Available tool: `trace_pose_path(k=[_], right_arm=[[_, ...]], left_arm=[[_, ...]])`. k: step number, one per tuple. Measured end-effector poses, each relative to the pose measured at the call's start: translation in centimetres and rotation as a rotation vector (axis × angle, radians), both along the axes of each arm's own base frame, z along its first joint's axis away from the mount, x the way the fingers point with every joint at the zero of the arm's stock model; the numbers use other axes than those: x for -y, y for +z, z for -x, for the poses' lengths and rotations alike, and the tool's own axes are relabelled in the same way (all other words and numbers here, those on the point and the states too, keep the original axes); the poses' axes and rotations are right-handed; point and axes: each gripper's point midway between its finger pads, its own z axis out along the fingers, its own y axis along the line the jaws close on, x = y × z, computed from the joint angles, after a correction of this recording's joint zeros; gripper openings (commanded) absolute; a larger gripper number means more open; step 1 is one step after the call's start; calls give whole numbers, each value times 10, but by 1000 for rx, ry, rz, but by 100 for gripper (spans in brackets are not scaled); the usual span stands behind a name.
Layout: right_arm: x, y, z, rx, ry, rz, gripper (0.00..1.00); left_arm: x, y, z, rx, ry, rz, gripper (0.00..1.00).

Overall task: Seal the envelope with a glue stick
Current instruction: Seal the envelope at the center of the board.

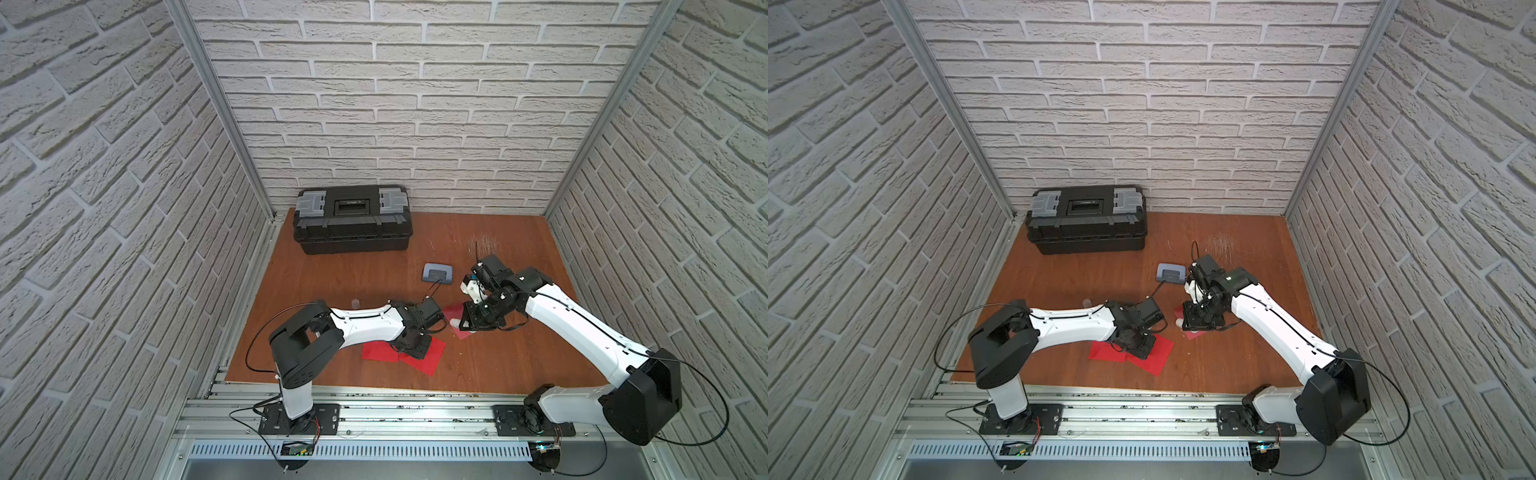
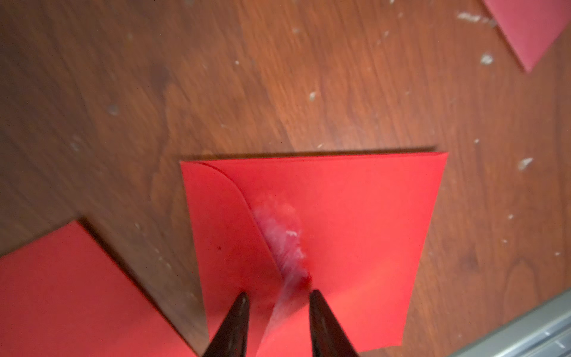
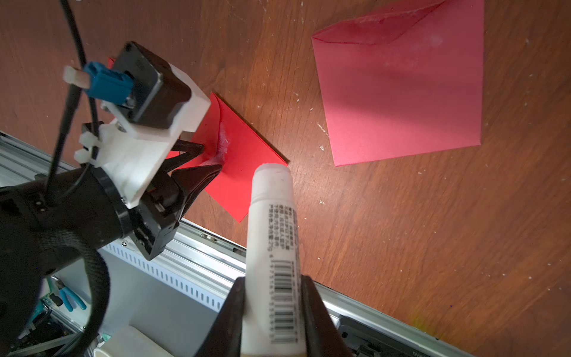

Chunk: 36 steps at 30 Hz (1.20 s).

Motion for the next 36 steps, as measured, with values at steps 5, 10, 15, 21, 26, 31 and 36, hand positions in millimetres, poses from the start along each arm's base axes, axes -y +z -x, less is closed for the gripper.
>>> trace_pose_path(k=[5,10,15,21,26,31,36], right_arm=[[0,-1,0,-5,0,2,3],[0,-3,0,-10,0,4,3],[0,-3,0,-11,0,5,3],[0,-4,0,-16,0,7,3],[-1,-6,0,-25,1,10,3],[-1,-7,-1,-27,1,11,3],[-1,-7,0,-28,2,12,3]], left_arm=[[-6,-1,-4,-14,43,42,20],[-8,-1,-5,-18,53,45,17],[-7,-1,-5,-19,52,51,25],[-6,1,-3,-26,64,107,28],[-10,0,-4,-49,86,133,21],[-13,-1,-5,-58,97,141,15],[-15,-2,-6,-58,97,135,12]])
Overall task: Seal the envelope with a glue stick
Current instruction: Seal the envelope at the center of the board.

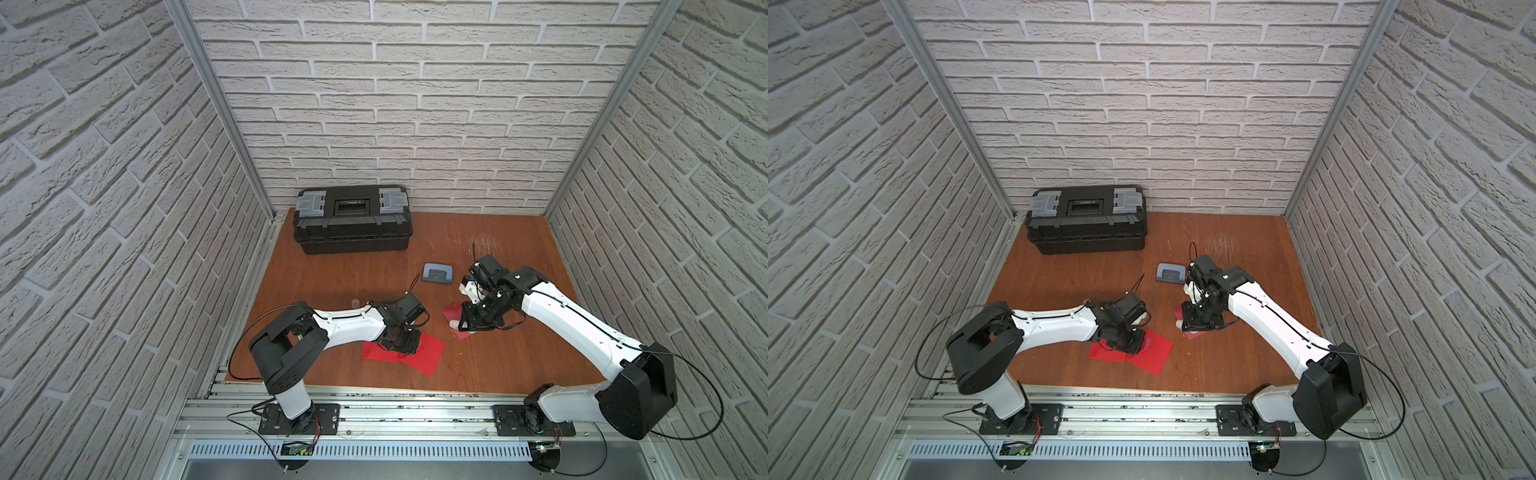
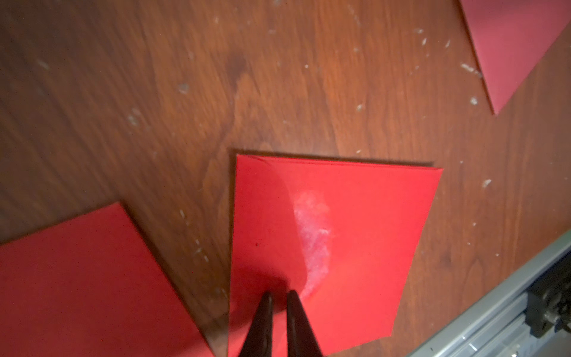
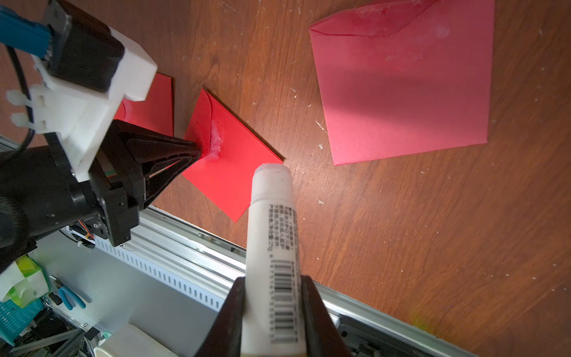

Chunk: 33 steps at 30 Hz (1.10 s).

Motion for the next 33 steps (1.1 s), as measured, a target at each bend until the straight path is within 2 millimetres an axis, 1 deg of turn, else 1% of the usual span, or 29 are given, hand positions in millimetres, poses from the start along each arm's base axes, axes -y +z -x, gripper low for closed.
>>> trace_pose_path(k=[3,12,26,30,33], right_arm=[[0,-1,0,-2,1,1,3],[0,-1,0,-3,3,5,3],[0,-1,0,-1,9,7,3],[0,-2,0,-1,9,9,3],[1,-2,0,-6,9,12,3]], left_arm=[[-2,0,1,6,-8,-28,11],[-3,-2,6,69,-84,-238,10],[-4,-6,11,169,-163,-451,11],[-5,-5,9,197,-172,-483,12],[-4,-1,7,204,-165,-455,15]])
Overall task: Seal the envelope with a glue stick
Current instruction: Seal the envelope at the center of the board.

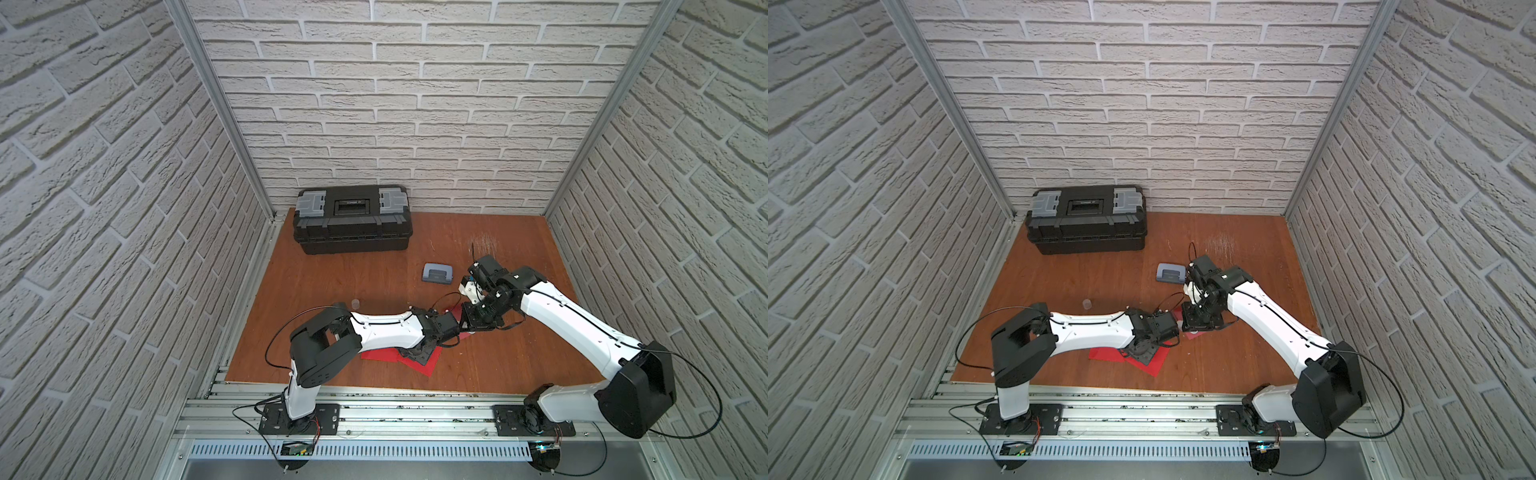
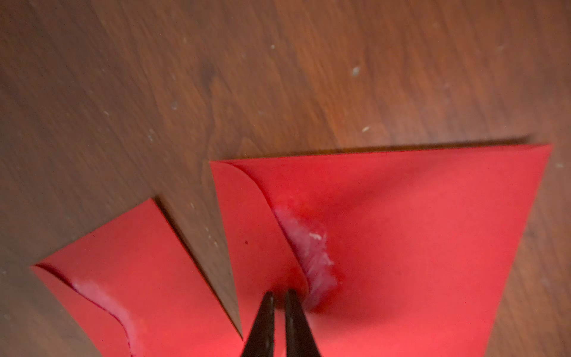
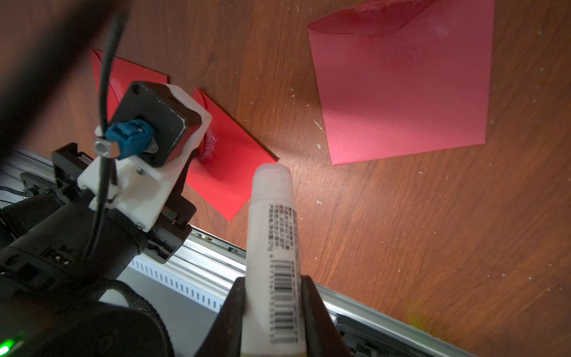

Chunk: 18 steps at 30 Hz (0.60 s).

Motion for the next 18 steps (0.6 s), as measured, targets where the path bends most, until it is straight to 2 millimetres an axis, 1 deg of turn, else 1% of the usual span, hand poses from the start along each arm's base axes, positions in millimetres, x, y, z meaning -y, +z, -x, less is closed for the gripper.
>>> trace_pose_path(k=[3,4,6,11,18], right_arm=[[1,0,0,-2,-1,5,3],[1,0,0,-3,-1,6,2],[2,0,1,-5,-1,9,3],[3,0,2,-8,-2,16,3],[3,0,1,-7,-2,20,2]], left_arm=[[-9,2,1,-33,20,27,17],[-15,3,1,-48,30,28,18],[-20,8,-1,-63,43,41,18],[-20,23,-10,-58,51,95,18],[-18,24,-7,-74,36,105,17]])
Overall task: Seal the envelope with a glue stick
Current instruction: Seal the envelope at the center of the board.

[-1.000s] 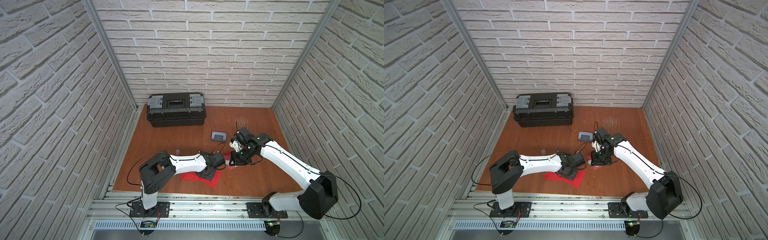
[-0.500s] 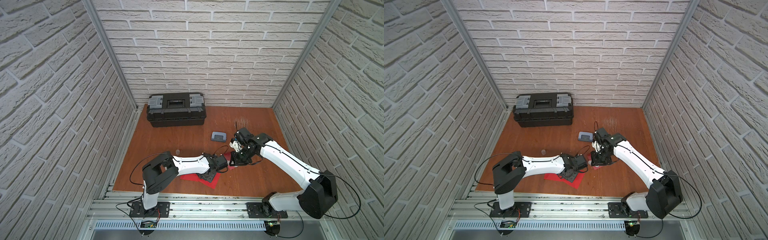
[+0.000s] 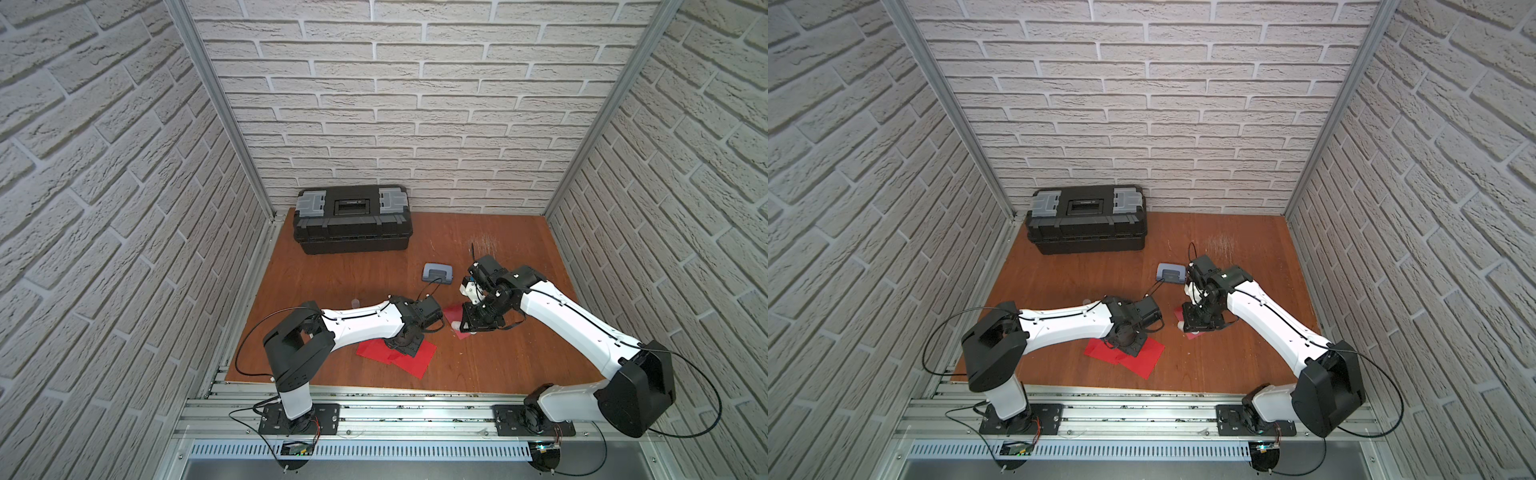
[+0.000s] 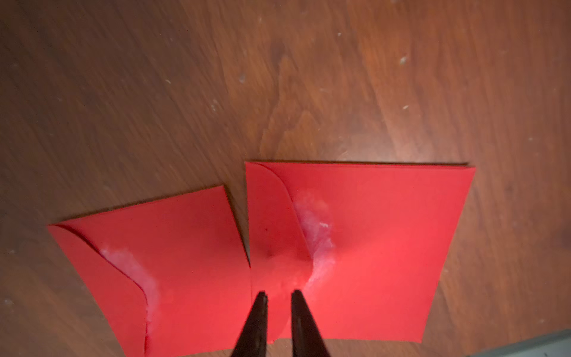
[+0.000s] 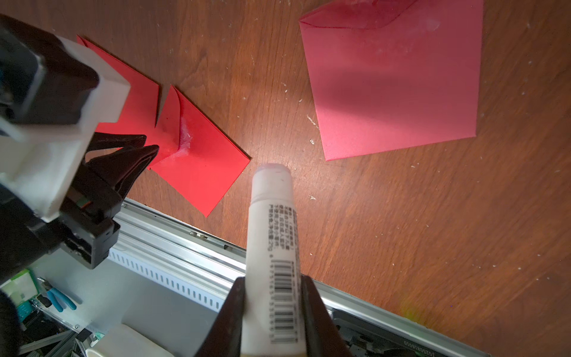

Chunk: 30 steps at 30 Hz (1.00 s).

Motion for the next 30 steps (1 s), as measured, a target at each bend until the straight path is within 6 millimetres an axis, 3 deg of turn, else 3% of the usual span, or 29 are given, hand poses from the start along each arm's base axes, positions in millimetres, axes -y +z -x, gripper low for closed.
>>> trace_pose_path(k=[14,25,30], right_arm=[[1,0,2,-6,3,6,3],[1,0,2,-9,3,8,3],[1,-1,4,-14,6,11,3]], left_arm=[[-6,-24,17,-41,-32,-72,11],[-3,-28,22,-14,-63,-93,7],[-1,-26,22,-9,-73,-93,9]])
